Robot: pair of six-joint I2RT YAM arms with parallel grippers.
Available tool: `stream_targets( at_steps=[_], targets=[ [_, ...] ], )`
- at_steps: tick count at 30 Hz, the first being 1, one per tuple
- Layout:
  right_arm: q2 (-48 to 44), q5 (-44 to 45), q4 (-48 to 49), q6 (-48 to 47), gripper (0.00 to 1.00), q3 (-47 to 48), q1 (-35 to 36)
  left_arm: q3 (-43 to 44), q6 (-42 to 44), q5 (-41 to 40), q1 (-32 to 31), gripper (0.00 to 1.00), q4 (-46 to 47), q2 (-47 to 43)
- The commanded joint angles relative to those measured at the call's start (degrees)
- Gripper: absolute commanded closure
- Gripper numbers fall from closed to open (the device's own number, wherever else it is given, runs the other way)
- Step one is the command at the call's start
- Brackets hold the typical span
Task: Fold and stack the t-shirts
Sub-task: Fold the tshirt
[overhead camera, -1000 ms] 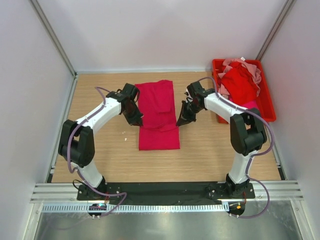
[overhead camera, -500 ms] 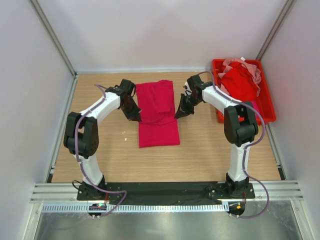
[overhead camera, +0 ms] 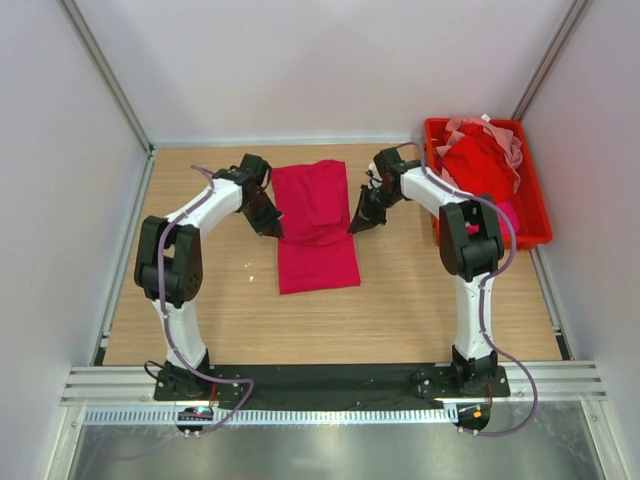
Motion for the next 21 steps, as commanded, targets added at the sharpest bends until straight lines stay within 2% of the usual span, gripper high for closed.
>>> stream_targets(
  at_steps=[1, 5, 10, 12, 13, 14, 15, 17, 19, 20, 21],
  targets=[
    [0.75, -1.40, -0.03, -0.52, 0.99, 3.31, -0.27, 3.01, 1.12, 1.08, 0.86, 1.00, 0.78, 1.36],
    [2.24, -1.66, 0.06, -0.16, 0.99, 5.15, -0.53, 4.32, 1.21, 1.08, 1.21, 1.00, 1.30, 2.85],
    [4.44, -2.19, 1.02, 1.24, 0.93, 7.17, -1.32, 6.00, 1.21, 0.90, 1.74, 0.99, 2.00, 5.75],
    [5.15, -2.02, 1.38, 1.59, 0.90, 8.14, -1.59, 7.13, 1.21, 0.90, 2.18, 0.93, 2.01, 6.63],
    [6.02, -2.02, 1.29, 1.86, 0.86, 9.36, -1.85, 7.49, 1.21, 0.64, 2.27, 0.89, 1.74, 7.16],
    [6.20, -1.75, 0.68, 1.95, 0.82, 10.07, -2.11, 7.84, 1.47, -0.15, 2.88, 0.75, 1.57, 7.25],
    [6.46, -1.32, 0.07, 2.03, 0.77, 10.86, -2.29, 8.54, 1.56, -0.50, 3.14, 0.68, 1.13, 7.34],
    [6.47, 0.00, -3.60, 0.90, 0.65, 13.67, -2.81, 9.94, 3.04, -0.94, 3.93, 0.61, -0.01, 6.99],
    [5.68, 6.31, -8.00, -1.91, 0.53, 17.79, -2.38, 11.79, 4.28, -3.39, 4.20, 0.55, -3.00, 5.76],
    [4.46, 8.77, -11.85, -4.36, 0.42, 18.86, -1.68, 11.62, 5.33, -4.28, 4.29, 0.49, -3.61, 3.67],
    [3.49, 10.80, -13.11, -5.16, 0.40, 19.39, -0.89, 11.54, 5.77, -4.81, 4.46, 0.47, -4.05, 2.25]
  ],
)
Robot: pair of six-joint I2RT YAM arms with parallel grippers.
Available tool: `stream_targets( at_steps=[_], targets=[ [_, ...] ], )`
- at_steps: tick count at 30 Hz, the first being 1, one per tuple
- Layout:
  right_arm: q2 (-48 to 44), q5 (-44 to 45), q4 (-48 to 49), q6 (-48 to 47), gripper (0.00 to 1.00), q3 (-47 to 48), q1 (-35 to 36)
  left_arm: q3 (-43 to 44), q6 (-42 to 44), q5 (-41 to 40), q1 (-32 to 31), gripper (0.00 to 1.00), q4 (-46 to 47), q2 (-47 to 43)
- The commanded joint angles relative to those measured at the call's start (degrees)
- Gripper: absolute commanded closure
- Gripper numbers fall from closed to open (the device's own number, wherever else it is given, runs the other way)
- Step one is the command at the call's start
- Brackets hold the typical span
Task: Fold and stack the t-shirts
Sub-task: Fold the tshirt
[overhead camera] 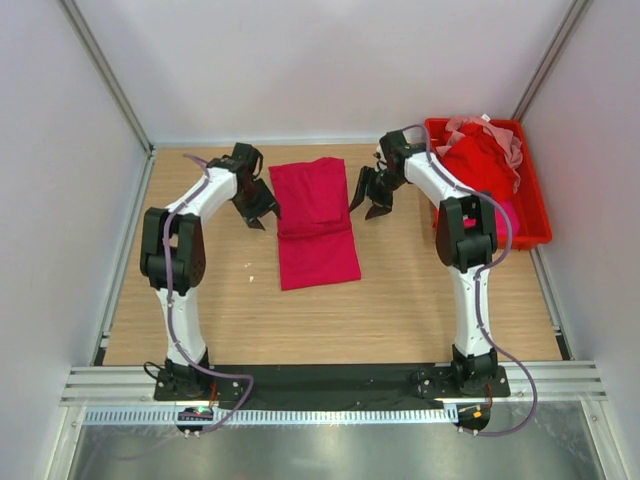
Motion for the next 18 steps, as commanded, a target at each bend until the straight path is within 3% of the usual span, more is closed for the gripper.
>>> stream_targets(
  at_steps=[1, 7, 8, 10, 11, 18],
  targets=[
    [-5.15, 8.95, -7.81, -4.84, 0.38, 4.51, 2.02, 2.14, 3.70, -4.11, 0.71, 0.45, -3.20, -6.50],
    [-10.96, 15.63, -7.03, -6.69, 0.38, -1.37, 12.65, -8.66, 4.06, -3.42, 0.71, 0.45, -2.51, -18.97],
    [-10.70, 16.00, -6.76, -6.69, 0.43, -1.56, 14.05, -12.33, 3.88, -3.33, 0.71, 0.46, -2.24, -20.73],
    [-9.12, 17.14, -6.59, -6.17, 0.62, -1.47, 17.14, -15.86, 2.92, -2.72, 0.71, 0.47, -1.63, -25.83],
    [-8.59, 18.27, -5.97, -5.82, 0.64, -1.38, 17.67, -18.67, 2.57, -2.36, 0.62, 0.47, -1.28, -27.24],
    [-3.59, 22.50, -2.63, -6.08, 0.62, 1.16, 19.87, -31.59, -1.21, -0.43, 0.18, 0.48, -0.66, -39.63]
  ],
)
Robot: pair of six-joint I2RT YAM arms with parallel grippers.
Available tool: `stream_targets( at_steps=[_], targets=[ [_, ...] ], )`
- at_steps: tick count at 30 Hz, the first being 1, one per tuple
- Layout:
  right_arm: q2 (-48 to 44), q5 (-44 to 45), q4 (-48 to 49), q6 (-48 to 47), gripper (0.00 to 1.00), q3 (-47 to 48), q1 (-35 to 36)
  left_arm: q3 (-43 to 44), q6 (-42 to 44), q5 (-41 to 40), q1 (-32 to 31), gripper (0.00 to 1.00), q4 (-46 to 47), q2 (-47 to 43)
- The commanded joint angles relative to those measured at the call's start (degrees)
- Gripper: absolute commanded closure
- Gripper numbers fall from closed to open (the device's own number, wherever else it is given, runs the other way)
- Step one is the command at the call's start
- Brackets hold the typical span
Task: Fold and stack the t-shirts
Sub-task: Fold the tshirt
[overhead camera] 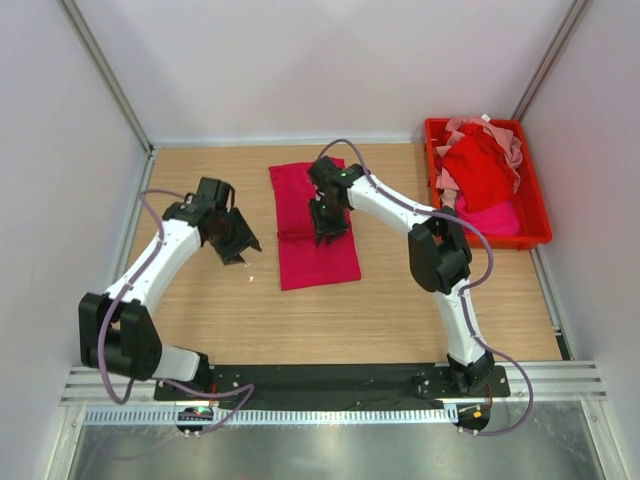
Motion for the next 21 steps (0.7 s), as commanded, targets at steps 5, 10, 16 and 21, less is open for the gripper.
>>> stream_targets(
  at_steps=[5, 10, 16, 21],
  targets=[
    [6.12, 4.97, 2.53, -0.75, 0.60, 5.80, -1.86, -8.12, -2.20, 1.37, -0.37, 0.49, -0.51, -10.23],
    [9.20, 6.99, 2.45, -0.83, 0.60, 10.79, -1.77, -8.12, -1.15, 1.19, -0.37, 0.49, -2.09, -11.37],
    [13.67, 8.23, -0.18, -0.31, 0.58, 18.27, -1.94, -9.26, -0.27, 1.98, -0.28, 0.51, -1.74, -12.26],
    [16.76, 12.36, -1.33, -0.13, 0.51, 24.24, -2.73, -8.74, 1.31, 5.40, -0.37, 0.52, 3.26, -9.89]
  ],
)
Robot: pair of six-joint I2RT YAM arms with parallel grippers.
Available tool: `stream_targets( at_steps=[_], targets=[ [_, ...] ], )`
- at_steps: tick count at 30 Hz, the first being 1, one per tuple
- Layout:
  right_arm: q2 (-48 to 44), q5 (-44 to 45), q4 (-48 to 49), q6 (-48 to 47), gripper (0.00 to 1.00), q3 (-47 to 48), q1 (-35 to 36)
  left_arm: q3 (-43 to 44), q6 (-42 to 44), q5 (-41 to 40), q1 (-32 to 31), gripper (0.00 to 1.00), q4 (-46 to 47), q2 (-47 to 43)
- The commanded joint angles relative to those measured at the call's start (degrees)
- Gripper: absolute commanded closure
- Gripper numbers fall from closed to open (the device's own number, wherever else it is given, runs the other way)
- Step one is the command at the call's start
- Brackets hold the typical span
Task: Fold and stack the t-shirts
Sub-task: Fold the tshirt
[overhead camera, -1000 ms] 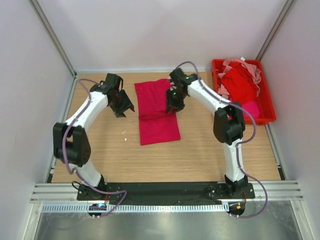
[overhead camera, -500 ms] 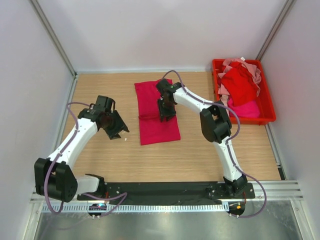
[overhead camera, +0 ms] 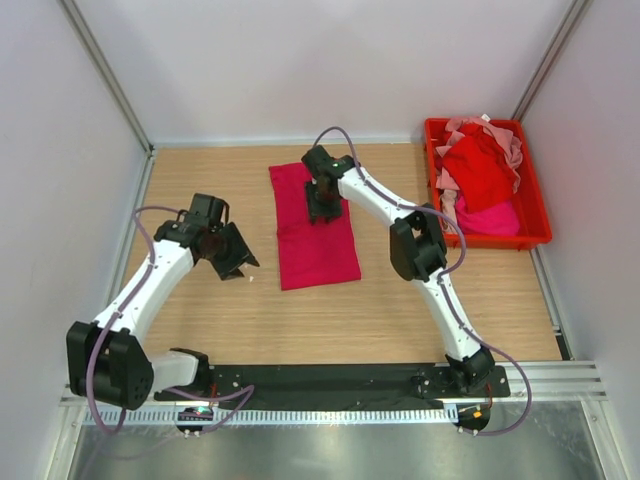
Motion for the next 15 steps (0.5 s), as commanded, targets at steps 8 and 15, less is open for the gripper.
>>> stream_targets(
  at_steps=[8, 15],
  targets=[
    [-1.35, -3.47, -3.31, 0.94, 0.46, 7.07, -5.07, 8.82, 1.53, 12.20, -0.24, 0.61, 16.31, 17.99],
    [-9.18, -20.59, 3.44, 4.19, 0.42, -5.46, -10.51, 19.64, -0.22, 19.05, -0.15, 0.71, 23.60, 33.91]
  ],
)
